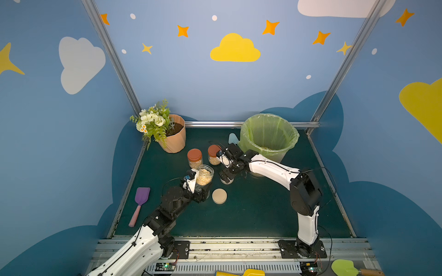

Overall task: Empty expired oatmeal from jars
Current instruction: Place the lid at the center of the board, then pour the expired oatmeal into the trash bin.

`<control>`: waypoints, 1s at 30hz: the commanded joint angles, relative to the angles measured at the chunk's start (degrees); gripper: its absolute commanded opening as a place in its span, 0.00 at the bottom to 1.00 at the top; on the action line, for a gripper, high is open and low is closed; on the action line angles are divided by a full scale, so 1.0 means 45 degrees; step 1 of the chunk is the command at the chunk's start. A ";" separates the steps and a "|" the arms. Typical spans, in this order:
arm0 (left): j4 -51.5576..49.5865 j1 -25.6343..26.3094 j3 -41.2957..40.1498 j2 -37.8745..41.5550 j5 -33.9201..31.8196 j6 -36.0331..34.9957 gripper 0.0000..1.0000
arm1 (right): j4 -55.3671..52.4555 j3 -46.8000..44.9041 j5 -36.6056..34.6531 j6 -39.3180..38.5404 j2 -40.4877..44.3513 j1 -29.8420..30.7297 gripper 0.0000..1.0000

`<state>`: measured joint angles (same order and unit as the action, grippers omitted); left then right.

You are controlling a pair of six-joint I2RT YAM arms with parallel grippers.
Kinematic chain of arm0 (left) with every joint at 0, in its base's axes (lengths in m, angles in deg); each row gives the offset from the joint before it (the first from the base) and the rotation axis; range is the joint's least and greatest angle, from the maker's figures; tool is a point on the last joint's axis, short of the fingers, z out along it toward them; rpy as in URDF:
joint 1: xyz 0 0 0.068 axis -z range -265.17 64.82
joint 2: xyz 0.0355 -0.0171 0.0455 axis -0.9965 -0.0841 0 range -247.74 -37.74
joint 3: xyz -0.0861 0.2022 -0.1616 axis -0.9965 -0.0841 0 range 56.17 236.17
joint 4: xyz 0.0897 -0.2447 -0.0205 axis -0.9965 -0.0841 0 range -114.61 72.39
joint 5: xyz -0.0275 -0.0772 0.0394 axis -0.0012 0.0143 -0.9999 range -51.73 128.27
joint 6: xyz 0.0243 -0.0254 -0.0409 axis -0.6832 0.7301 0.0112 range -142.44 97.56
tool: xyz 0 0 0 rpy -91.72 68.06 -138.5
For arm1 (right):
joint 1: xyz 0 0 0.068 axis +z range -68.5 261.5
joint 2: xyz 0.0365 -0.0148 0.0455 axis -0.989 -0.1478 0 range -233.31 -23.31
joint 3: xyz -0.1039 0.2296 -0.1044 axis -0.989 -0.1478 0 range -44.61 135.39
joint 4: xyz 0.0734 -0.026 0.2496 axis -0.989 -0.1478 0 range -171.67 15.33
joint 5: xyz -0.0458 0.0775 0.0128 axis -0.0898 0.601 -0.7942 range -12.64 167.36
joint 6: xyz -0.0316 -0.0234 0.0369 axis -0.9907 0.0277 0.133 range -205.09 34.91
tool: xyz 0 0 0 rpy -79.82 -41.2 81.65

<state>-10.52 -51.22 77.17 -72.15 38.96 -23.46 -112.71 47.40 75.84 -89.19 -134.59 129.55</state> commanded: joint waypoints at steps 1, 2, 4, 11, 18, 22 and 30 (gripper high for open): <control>0.1329 -0.0051 0.0977 -0.0180 0.0369 -0.0038 0.03 | -0.0358 -0.0006 -0.0204 -0.0095 0.1233 0.0272 0.98; 0.1349 -0.0037 0.1181 -0.0339 0.0422 -0.0045 0.03 | -0.0243 -0.0203 -0.0293 0.0005 0.1687 0.0350 0.98; 0.1351 -0.0055 0.1640 -0.0696 0.0469 -0.0059 0.03 | 0.0231 -0.0742 -0.0177 0.0201 0.2697 0.0449 0.98; 0.1720 -0.0046 0.3515 -0.2561 0.0777 -0.0269 0.03 | 0.2162 -0.3066 -0.0753 0.1224 0.6341 0.0455 0.98; 0.2325 -0.0039 0.6004 -0.5215 0.2353 -0.0918 0.03 | 0.2069 -0.3675 -0.2265 0.2763 0.8733 0.0067 0.98; 0.2528 -0.0007 0.7673 -0.6953 0.3721 -0.1189 0.03 | 0.1647 -0.3352 -0.0177 0.3250 0.9605 -0.1160 0.98; 0.3007 0.0505 1.0853 -1.0194 0.5074 -0.1549 0.04 | 0.3153 -0.4441 0.1523 0.4736 1.2022 -0.3289 0.98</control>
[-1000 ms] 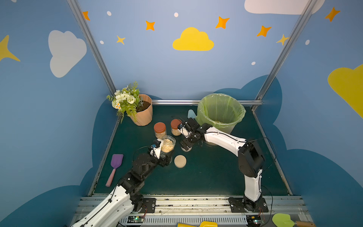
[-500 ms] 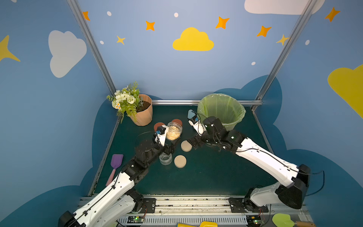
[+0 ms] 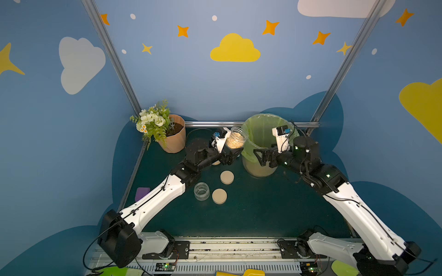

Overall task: Empty expired oatmeal from jars
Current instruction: Pour the expired oatmeal into the trash bin.

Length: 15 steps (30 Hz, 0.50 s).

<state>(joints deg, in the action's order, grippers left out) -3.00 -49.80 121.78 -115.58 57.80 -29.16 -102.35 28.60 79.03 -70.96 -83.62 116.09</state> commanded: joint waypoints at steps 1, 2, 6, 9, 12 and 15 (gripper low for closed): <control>0.1465 0.0275 0.1292 -0.0994 0.1114 -0.0346 0.03 | 0.0849 -0.0217 0.1064 0.0796 0.0812 -0.0566 0.98; 0.1499 0.0333 0.1676 -0.1344 0.1270 -0.0394 0.03 | 0.0796 -0.0127 0.1265 0.0916 0.0825 -0.0787 0.98; 0.1539 0.0570 0.3312 -0.2913 0.1692 -0.0421 0.03 | 0.1011 0.0010 0.2198 0.1943 0.0556 -0.1803 0.98; 0.1600 0.0693 0.4228 -0.3722 0.1975 -0.0367 0.03 | 0.1689 -0.0088 0.3114 0.2919 0.0273 -0.2598 0.98; 0.1820 0.0815 0.4867 -0.4288 0.2206 -0.0202 0.03 | 0.2550 -0.0201 0.4147 0.3774 -0.0030 -0.3374 0.98; 0.2153 0.0970 0.5275 -0.4767 0.2280 0.0023 0.03 | 0.3213 -0.0216 0.4720 0.4201 -0.0386 -0.3848 0.98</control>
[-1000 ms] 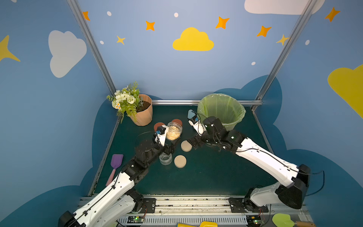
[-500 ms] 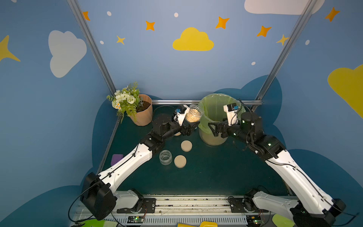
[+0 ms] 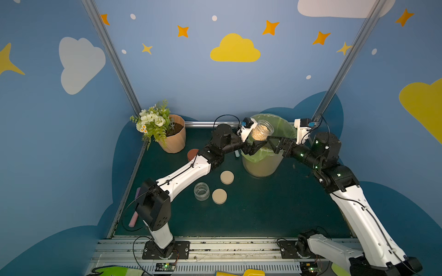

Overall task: Empty expired oatmeal from jars
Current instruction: Pour the expired oatmeal into the trash bin.

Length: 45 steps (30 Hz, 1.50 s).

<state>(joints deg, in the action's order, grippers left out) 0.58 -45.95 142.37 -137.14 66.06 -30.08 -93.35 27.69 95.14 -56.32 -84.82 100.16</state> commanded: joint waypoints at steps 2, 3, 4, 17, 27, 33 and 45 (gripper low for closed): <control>0.1451 0.0249 0.0915 -0.0200 0.0455 0.0242 0.03 | 0.1282 0.0192 0.1400 0.0949 -0.0459 -0.0453 0.98; 0.1453 0.0318 0.1025 -0.0334 0.0440 0.0208 0.03 | 0.1232 0.0345 0.1502 0.0957 -0.0652 -0.0503 0.98; 0.1400 0.0373 0.1157 -0.0439 0.0462 0.0179 0.03 | 0.1212 0.0498 0.1644 0.0969 -0.0858 -0.0549 0.98; 0.1197 0.0595 0.2188 -0.1288 0.0650 0.0310 0.03 | 0.2033 0.0871 0.1646 0.0527 -0.2002 -0.0589 0.97; 0.1028 0.0657 0.2162 -0.1331 0.0561 0.0328 0.03 | 0.2067 0.0899 0.1230 -0.0017 -0.2124 -0.0582 0.97; 0.1169 0.0678 0.1843 -0.1200 0.0513 0.0369 0.03 | 0.2182 0.0962 0.1315 -0.0135 -0.2326 -0.0579 0.90; 0.1739 0.0632 0.1510 -0.1079 0.0114 0.0632 0.86 | 0.2308 0.1259 0.2025 0.0081 -0.2881 -0.0581 0.26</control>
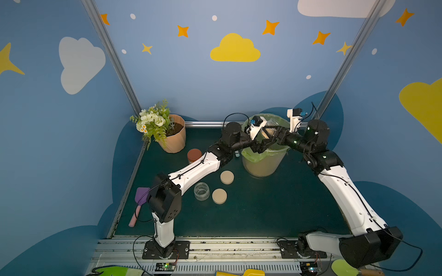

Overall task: Empty expired oatmeal from jars
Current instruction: Pour the expired oatmeal into the trash bin.

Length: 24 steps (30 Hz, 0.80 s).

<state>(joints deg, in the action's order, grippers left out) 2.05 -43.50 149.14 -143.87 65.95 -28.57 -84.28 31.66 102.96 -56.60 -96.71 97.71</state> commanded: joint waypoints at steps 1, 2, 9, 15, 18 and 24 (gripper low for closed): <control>0.1396 0.0052 0.0004 0.0420 0.0157 0.0391 0.98 | 0.0445 0.0366 0.0252 0.0256 -0.0239 -0.0037 0.25; 0.1336 0.0057 -0.0010 0.0415 0.0115 0.0499 1.00 | 0.0608 0.0403 0.0231 0.0354 -0.0250 -0.0045 0.24; 0.1547 0.0024 -0.1617 0.1200 -0.1567 0.2128 1.00 | 0.1918 0.0541 -0.0395 0.1287 -0.0230 -0.0239 0.18; -0.1326 -0.0001 -0.1720 0.2716 -0.5116 0.7112 1.00 | 0.3555 0.0036 -0.0860 0.2693 -0.0118 -0.0485 0.18; -0.1482 -0.0032 -0.2038 0.3222 -0.5556 0.9313 1.00 | 0.4599 -0.0418 -0.1087 0.4002 -0.0286 -0.0542 0.18; -0.0829 -0.0039 -0.2158 0.3107 -0.4975 1.3393 1.00 | 0.6261 -0.0941 -0.1032 0.6190 -0.0708 -0.0464 0.18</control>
<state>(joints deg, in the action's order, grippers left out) -2.24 -43.64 140.46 -128.68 43.64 18.77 -65.65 27.75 98.55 -34.94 -99.42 95.46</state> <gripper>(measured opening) 0.998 0.810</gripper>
